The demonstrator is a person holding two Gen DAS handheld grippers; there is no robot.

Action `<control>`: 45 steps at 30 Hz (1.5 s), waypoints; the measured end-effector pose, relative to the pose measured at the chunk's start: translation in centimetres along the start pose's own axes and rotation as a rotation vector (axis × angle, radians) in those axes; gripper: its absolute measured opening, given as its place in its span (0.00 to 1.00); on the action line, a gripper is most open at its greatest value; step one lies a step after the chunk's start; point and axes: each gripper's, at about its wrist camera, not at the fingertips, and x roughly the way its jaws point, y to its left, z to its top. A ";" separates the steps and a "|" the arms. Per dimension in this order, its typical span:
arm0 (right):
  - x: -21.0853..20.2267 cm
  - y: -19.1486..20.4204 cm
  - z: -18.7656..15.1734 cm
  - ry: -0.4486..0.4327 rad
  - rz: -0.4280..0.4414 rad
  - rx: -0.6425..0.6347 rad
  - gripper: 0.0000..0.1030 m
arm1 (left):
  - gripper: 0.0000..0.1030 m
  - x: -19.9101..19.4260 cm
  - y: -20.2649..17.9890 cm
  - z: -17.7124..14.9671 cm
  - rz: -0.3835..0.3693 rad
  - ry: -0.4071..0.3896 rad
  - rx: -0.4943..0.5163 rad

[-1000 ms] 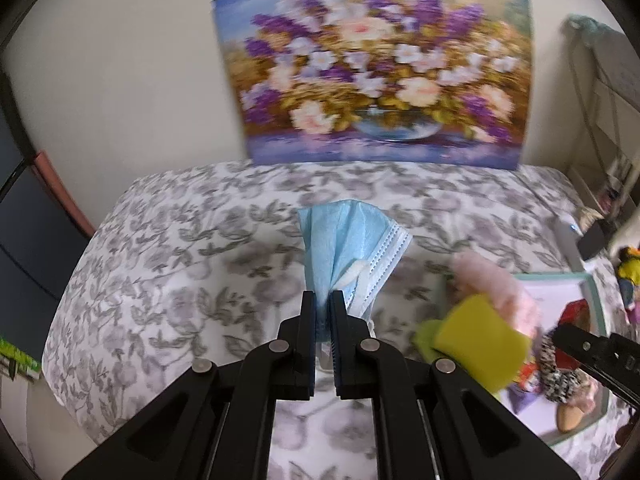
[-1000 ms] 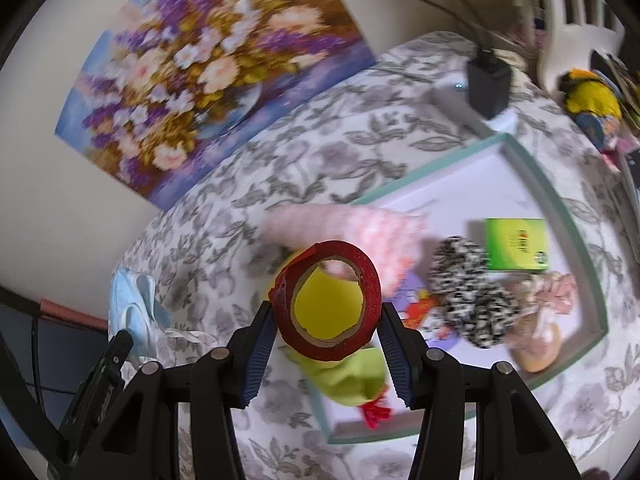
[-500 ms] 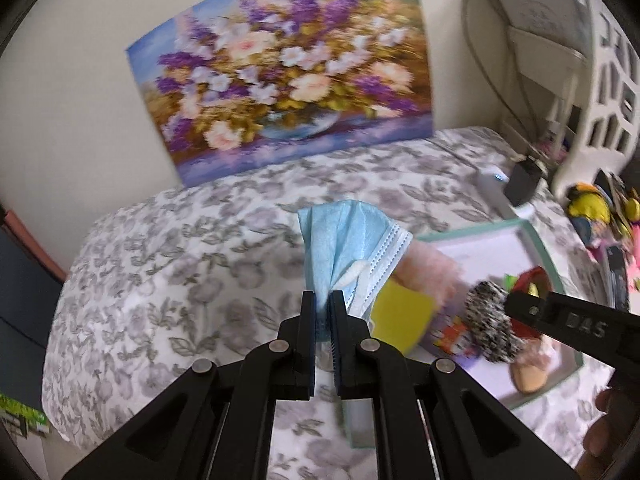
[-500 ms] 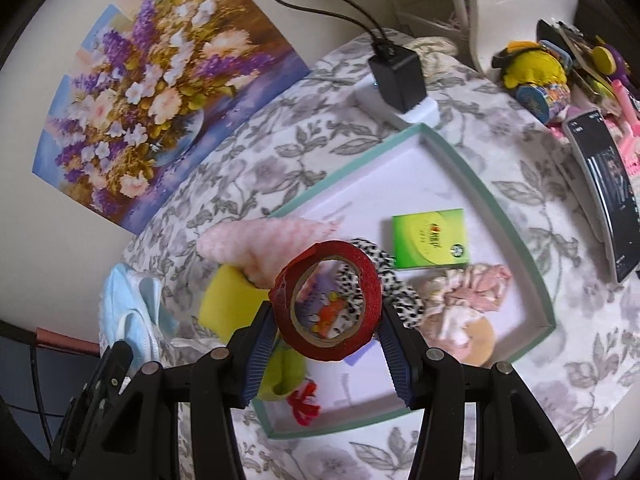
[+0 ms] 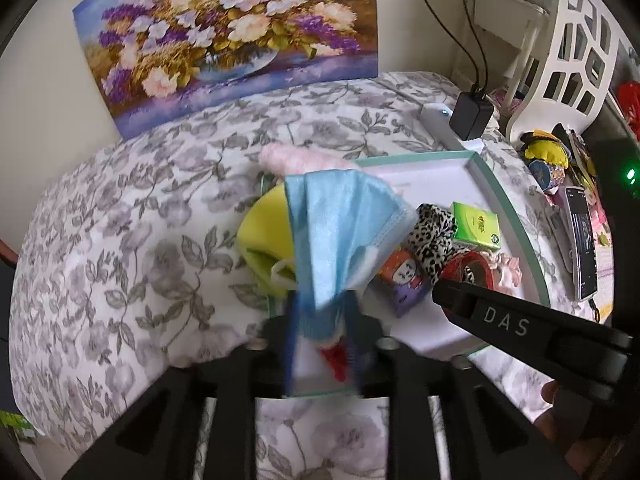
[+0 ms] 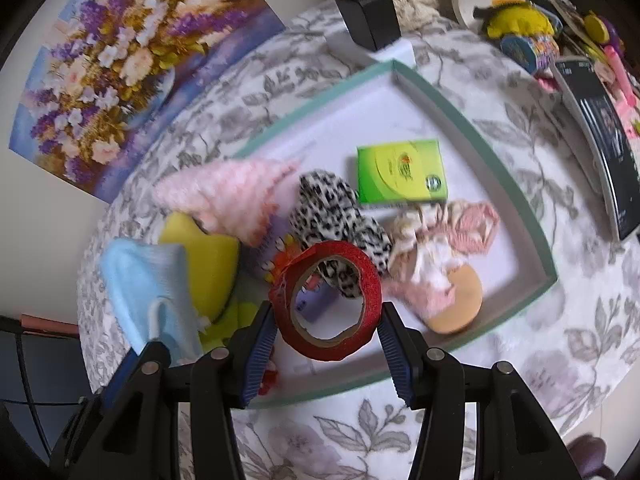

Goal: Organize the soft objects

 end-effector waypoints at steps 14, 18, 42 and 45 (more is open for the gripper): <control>-0.4 0.6 -3.9 -0.018 -0.072 -0.065 0.89 | 0.68 -1.1 5.7 -3.6 -0.027 0.051 -0.160; -0.4 1.9 -5.9 -0.026 -0.110 -0.131 1.00 | 0.83 -0.4 7.9 -5.0 0.032 0.089 -0.201; -0.4 4.0 -10.3 -0.045 -0.202 -0.274 1.00 | 0.91 1.3 12.3 -9.9 0.121 0.232 -0.264; -0.5 4.0 -10.3 -0.047 -0.201 -0.275 1.00 | 0.91 1.1 12.4 -9.9 0.140 0.225 -0.267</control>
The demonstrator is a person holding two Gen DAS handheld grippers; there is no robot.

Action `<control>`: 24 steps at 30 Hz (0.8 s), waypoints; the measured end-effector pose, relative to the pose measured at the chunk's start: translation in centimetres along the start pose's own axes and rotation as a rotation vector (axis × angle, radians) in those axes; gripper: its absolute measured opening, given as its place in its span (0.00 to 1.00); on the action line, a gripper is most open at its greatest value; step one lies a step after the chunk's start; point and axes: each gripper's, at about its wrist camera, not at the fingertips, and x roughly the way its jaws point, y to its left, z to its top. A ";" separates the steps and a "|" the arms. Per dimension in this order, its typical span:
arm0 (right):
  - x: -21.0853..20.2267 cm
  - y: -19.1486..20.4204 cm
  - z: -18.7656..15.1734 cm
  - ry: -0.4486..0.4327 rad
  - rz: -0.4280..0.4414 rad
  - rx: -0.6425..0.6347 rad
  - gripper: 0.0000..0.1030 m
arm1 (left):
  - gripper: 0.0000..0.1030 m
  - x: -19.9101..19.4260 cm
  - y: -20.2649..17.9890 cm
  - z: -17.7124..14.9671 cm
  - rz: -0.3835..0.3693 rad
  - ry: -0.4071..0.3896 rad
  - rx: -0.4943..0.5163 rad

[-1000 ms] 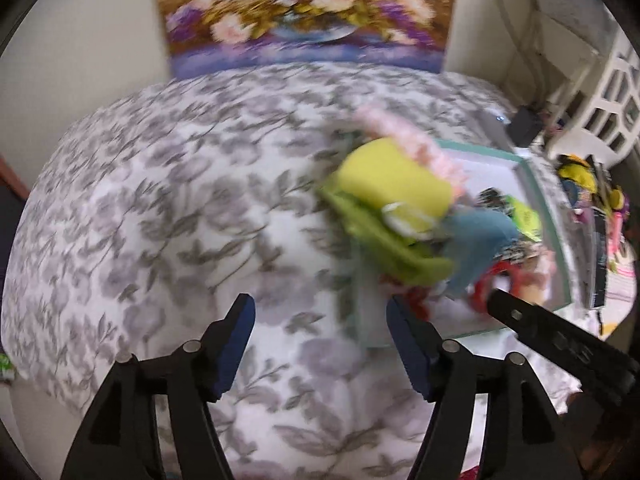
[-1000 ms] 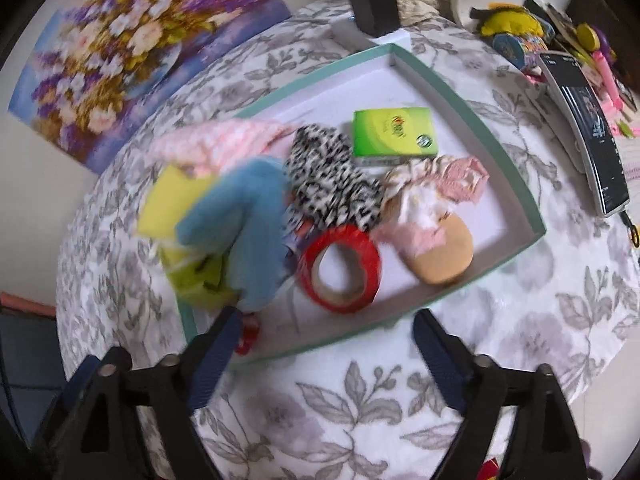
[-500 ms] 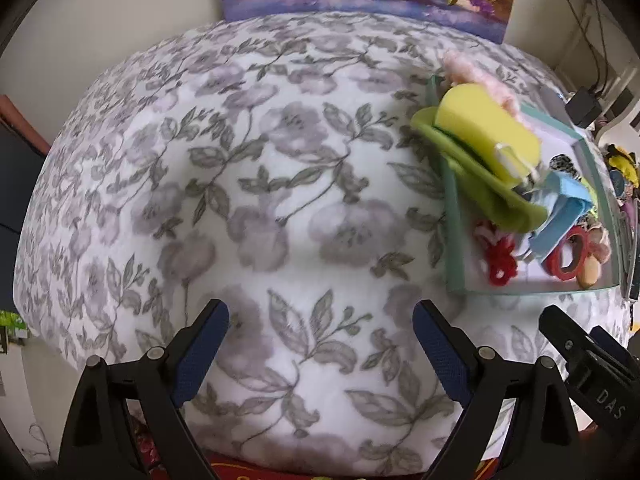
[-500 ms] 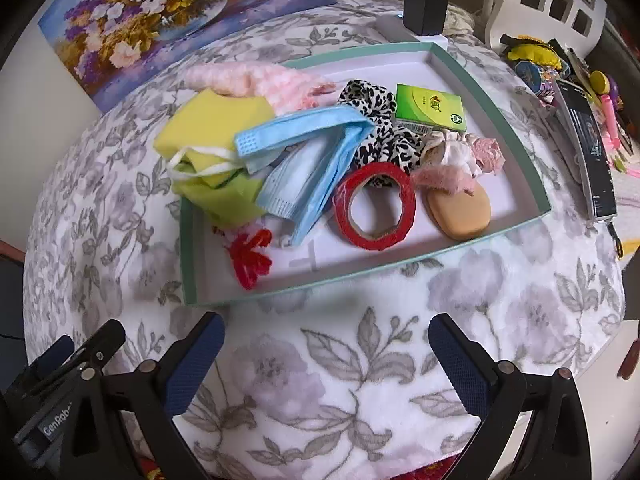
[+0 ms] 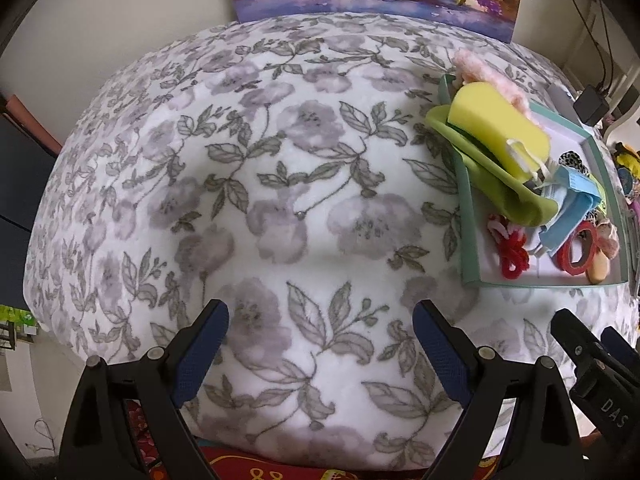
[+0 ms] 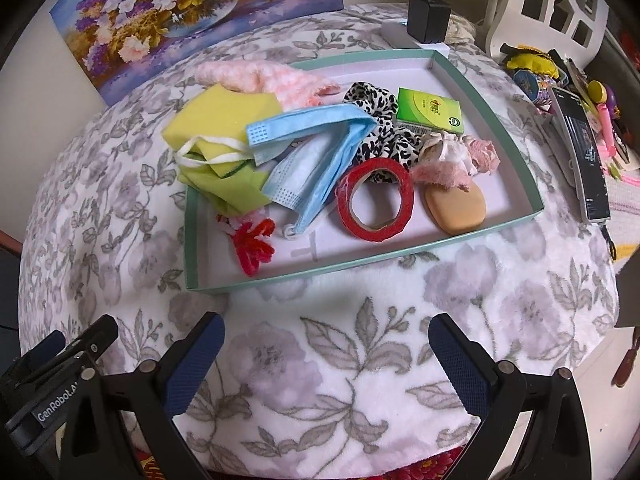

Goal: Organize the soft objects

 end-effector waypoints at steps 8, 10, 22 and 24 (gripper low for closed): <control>0.0 0.1 0.1 -0.004 0.002 -0.007 1.00 | 0.91 0.0 0.1 0.0 0.035 -0.002 0.002; 0.0 0.1 0.1 -0.004 0.001 -0.008 1.00 | 0.91 0.1 0.2 0.1 0.041 0.004 -0.003; 0.2 0.4 0.0 -0.002 -0.001 -0.016 1.00 | 0.91 0.7 0.8 0.3 0.073 0.031 -0.020; 0.2 0.5 0.0 -0.002 -0.002 -0.018 1.00 | 0.91 0.9 1.0 0.4 0.075 0.042 -0.026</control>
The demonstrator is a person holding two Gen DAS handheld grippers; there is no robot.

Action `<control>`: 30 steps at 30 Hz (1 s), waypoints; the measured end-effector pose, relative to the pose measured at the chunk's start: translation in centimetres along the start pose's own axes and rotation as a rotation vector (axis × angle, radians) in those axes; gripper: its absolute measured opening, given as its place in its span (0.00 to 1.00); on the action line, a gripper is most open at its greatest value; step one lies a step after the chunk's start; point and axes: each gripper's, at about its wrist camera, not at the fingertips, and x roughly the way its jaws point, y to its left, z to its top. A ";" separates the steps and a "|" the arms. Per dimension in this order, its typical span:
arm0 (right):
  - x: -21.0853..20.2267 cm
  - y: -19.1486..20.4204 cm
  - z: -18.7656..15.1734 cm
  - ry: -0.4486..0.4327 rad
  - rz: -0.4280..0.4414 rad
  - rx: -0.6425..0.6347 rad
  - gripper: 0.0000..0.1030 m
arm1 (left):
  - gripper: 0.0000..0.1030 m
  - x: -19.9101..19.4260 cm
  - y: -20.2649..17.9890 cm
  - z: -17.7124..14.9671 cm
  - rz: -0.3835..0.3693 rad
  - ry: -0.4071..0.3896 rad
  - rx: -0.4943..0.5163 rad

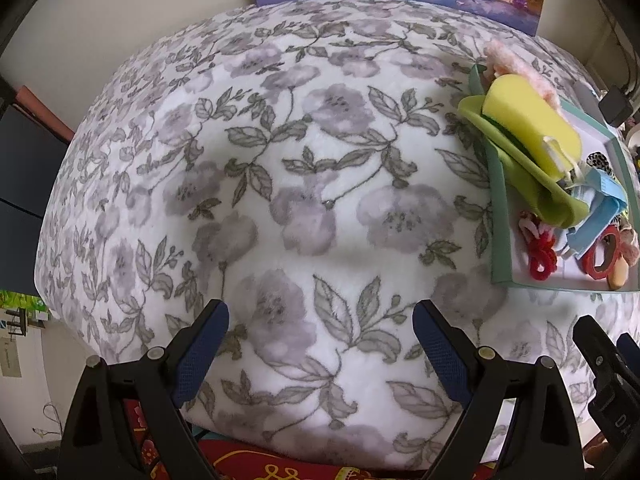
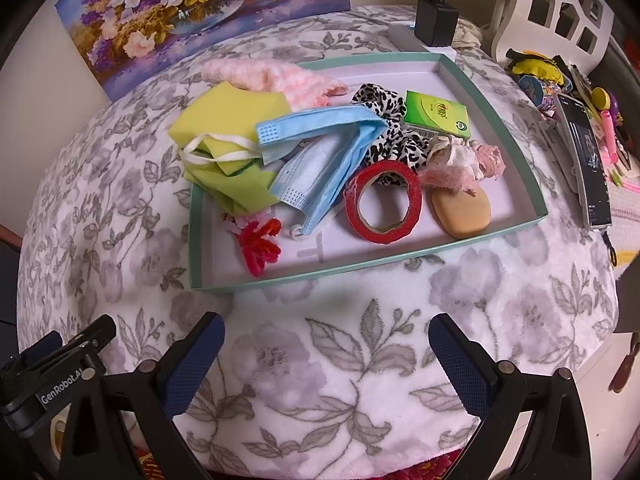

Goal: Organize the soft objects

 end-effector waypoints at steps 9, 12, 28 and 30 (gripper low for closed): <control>0.0 0.1 0.0 -0.003 0.003 -0.003 1.00 | 0.91 0.4 0.2 0.2 0.015 0.018 -0.009; 0.0 0.1 0.0 -0.001 0.002 -0.004 1.00 | 0.91 0.5 0.3 0.2 0.019 0.020 -0.009; 0.2 0.2 0.0 0.004 -0.003 -0.008 1.00 | 0.91 1.0 0.7 0.4 0.034 0.043 -0.022; 0.2 0.2 0.0 0.004 -0.002 -0.009 1.00 | 0.91 0.8 0.7 0.4 0.036 0.034 -0.021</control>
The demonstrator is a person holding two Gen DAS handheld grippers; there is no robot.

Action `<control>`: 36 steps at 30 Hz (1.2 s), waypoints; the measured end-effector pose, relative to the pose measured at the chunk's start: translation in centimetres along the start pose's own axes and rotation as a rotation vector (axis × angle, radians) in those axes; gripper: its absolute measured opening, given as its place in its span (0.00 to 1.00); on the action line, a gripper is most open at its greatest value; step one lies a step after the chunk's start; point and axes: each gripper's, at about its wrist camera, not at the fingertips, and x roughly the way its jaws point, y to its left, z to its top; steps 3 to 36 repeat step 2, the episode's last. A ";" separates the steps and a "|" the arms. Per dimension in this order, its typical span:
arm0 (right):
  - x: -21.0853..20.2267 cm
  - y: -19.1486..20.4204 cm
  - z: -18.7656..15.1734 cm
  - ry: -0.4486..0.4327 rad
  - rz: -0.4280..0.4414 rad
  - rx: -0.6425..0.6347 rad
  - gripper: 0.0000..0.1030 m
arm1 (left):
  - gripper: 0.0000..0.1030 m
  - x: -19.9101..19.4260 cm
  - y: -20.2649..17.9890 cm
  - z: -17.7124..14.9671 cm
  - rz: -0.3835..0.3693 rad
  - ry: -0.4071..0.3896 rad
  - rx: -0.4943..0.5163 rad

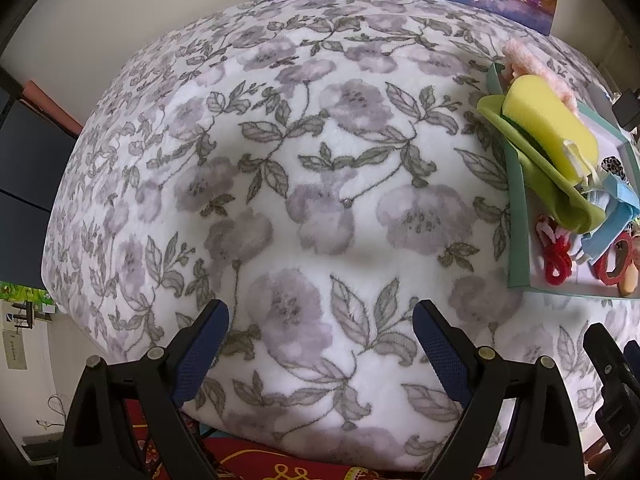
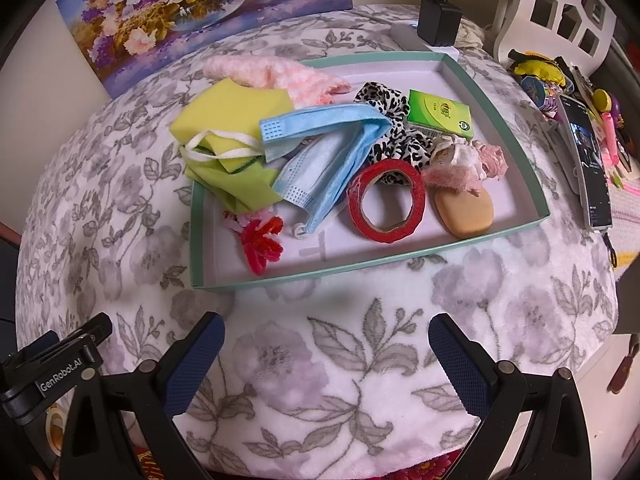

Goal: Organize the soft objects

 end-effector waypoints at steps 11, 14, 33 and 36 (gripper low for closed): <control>0.0 0.0 0.0 0.000 -0.001 -0.001 1.00 | 0.91 0.0 0.0 0.0 -0.001 -0.002 0.000; 0.0 0.0 0.0 0.000 -0.001 -0.001 1.00 | 0.91 0.0 0.0 0.0 -0.001 -0.002 0.000; 0.0 0.0 0.0 0.000 -0.001 -0.001 1.00 | 0.91 0.0 0.0 0.0 -0.001 -0.002 0.000; 0.0 0.0 0.0 0.000 -0.001 -0.001 1.00 | 0.91 0.0 0.0 0.0 -0.001 -0.002 0.000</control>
